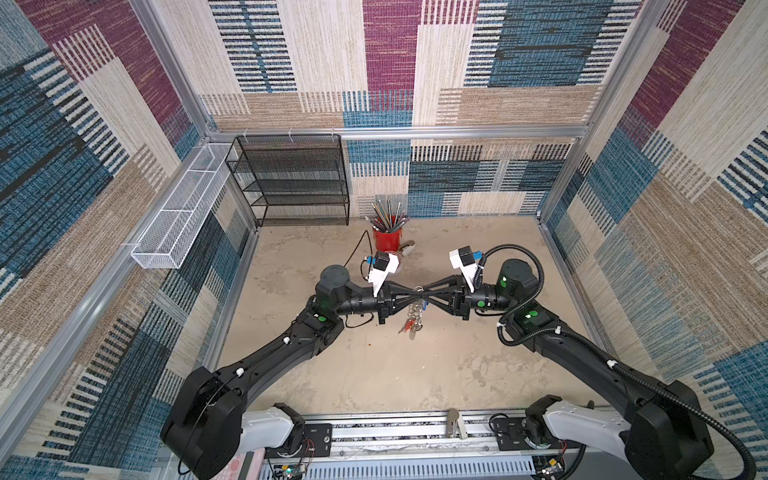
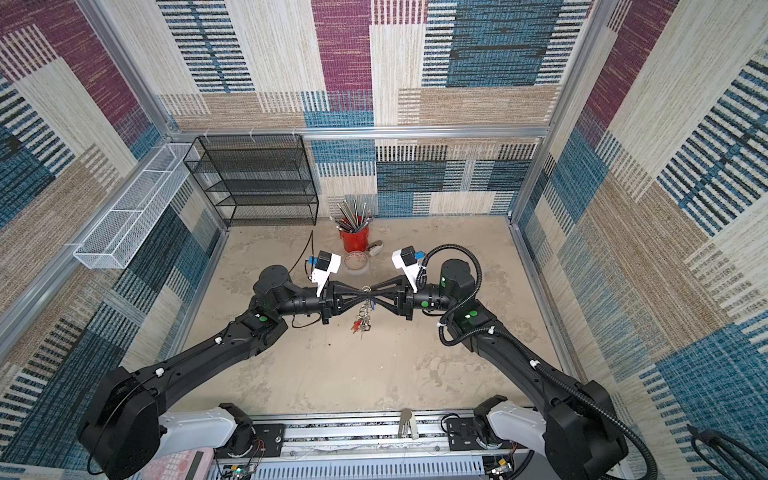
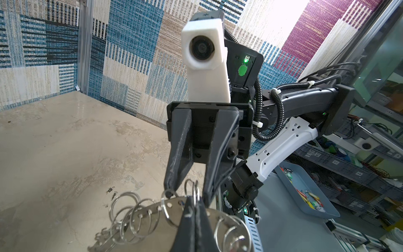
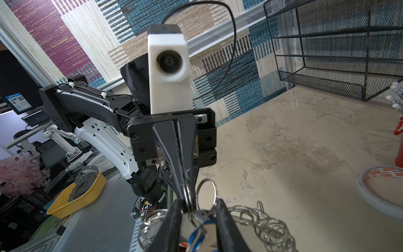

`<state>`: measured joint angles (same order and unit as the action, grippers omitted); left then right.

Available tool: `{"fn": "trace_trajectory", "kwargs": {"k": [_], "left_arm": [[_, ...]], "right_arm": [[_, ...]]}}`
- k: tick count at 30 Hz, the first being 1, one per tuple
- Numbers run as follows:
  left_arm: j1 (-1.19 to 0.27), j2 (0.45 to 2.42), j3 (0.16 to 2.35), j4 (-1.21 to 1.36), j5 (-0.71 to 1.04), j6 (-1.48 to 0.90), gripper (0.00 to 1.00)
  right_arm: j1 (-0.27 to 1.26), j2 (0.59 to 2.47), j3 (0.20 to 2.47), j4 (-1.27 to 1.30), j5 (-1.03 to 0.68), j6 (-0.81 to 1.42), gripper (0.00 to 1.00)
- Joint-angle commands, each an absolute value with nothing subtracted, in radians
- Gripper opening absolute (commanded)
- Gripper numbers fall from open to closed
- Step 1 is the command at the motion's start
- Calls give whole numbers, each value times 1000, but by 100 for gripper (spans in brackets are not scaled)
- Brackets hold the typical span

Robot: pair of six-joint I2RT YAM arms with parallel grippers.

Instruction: Put the keys on the keyring

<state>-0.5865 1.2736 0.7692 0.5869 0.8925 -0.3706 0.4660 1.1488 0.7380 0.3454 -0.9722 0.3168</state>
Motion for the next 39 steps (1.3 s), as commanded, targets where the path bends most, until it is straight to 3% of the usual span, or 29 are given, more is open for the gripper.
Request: {"fn": "trace_trajectory", "kwargs": {"k": [1, 9, 21, 33, 39], "left_arm": [[-588, 1275, 769, 662, 912, -382, 0], [-588, 1282, 782, 623, 943, -363, 0], [-587, 1277, 842, 394, 952, -255, 0], [-588, 1259, 956, 32, 970, -72, 16], [-588, 1279, 1023, -106, 995, 12, 18]], "right_arm": [[472, 1157, 733, 385, -997, 338, 22], [486, 1176, 730, 412, -1013, 346, 0], [489, 1148, 720, 387, -981, 328, 0], [491, 1130, 721, 341, -957, 294, 0], [492, 1123, 724, 320, -951, 275, 0]]}}
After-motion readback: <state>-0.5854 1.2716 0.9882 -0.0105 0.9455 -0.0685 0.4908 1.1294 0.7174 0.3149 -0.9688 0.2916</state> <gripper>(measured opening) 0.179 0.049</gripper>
